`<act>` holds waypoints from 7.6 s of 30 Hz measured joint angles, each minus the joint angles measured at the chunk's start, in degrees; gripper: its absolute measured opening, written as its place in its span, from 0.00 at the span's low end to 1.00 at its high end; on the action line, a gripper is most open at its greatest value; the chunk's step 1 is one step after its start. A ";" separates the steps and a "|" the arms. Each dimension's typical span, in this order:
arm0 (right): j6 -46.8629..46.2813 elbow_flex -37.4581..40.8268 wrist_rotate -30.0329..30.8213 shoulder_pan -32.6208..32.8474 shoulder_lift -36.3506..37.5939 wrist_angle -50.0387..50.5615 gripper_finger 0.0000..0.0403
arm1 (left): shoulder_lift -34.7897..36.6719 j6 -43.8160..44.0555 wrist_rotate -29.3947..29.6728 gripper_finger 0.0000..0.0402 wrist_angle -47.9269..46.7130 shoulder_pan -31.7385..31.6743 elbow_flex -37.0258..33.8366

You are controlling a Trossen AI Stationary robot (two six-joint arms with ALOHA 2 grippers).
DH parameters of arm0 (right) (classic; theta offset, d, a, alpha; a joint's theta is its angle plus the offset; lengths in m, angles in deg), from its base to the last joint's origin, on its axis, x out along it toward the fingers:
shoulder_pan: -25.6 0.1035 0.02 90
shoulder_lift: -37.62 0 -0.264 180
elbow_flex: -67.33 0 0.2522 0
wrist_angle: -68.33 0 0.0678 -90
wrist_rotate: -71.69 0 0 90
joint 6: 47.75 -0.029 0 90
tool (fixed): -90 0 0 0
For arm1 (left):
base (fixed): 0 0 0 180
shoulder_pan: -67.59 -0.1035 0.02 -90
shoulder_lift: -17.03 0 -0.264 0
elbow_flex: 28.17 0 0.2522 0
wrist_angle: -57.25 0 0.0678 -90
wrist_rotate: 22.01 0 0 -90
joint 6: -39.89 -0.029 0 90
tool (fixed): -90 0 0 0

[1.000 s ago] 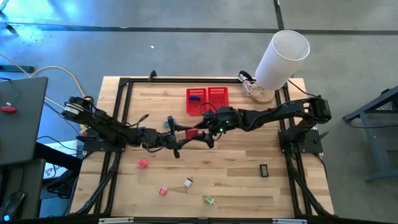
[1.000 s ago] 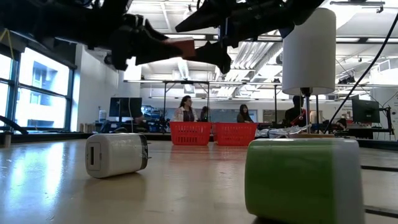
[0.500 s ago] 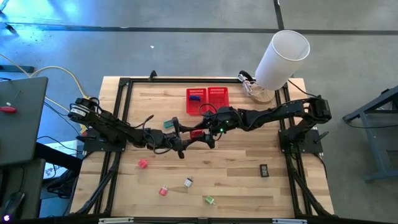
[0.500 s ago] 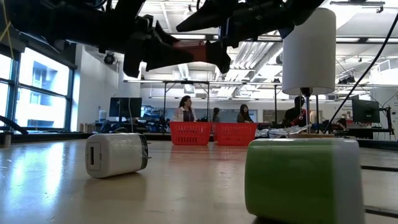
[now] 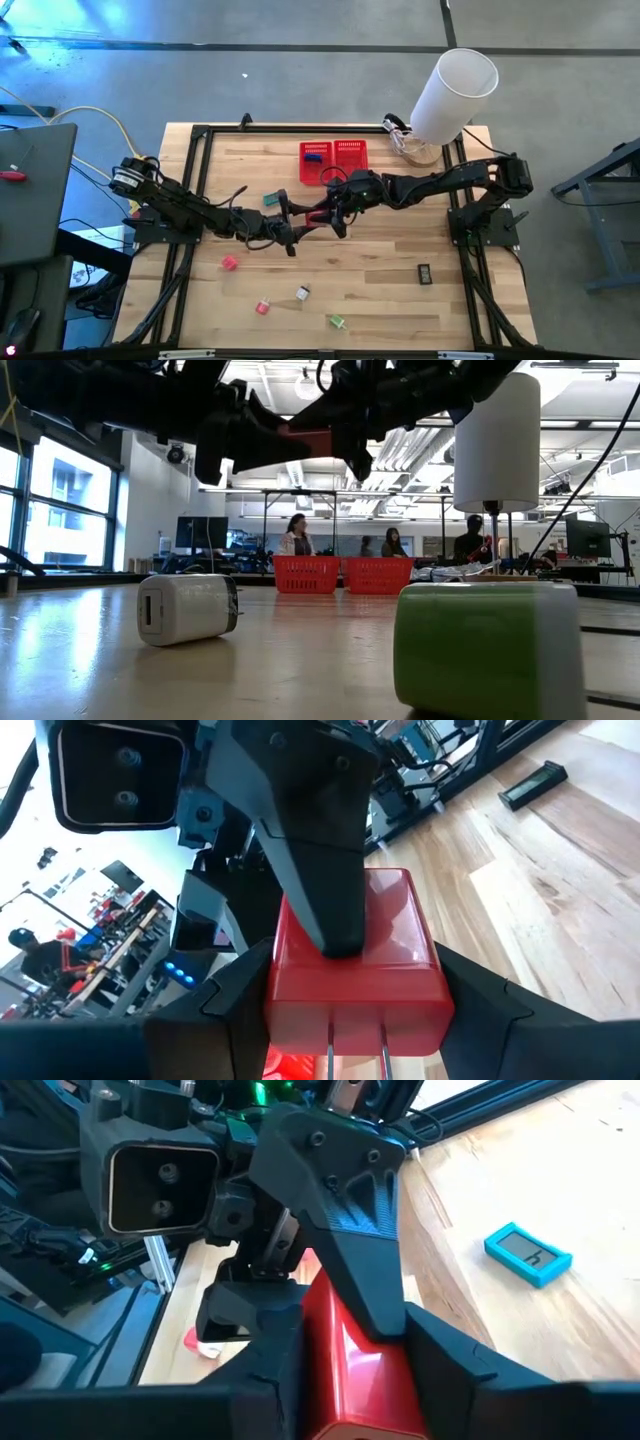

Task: Pick & Place Office items
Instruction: Put the red charger adapter into the right red bin

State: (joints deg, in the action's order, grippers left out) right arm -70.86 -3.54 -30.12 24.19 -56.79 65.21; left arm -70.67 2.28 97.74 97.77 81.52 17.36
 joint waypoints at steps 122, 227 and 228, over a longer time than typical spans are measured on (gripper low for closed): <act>30.87 28.00 25.94 8.37 12.44 -51.43 0.28 | -17.79 43.42 -35.97 0.67 32.95 -16.35 11.45; 25.55 28.00 11.64 3.11 16.02 -24.04 0.37 | -4.87 31.92 -28.36 0.27 -34.78 -13.07 23.37; 26.21 28.00 11.64 3.13 16.02 -23.98 0.34 | -4.87 31.92 -28.36 0.27 -34.78 -13.07 23.37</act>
State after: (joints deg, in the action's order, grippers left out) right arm -44.65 24.46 -18.49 27.32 -40.77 41.23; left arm -75.55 34.20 69.38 62.99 68.45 40.73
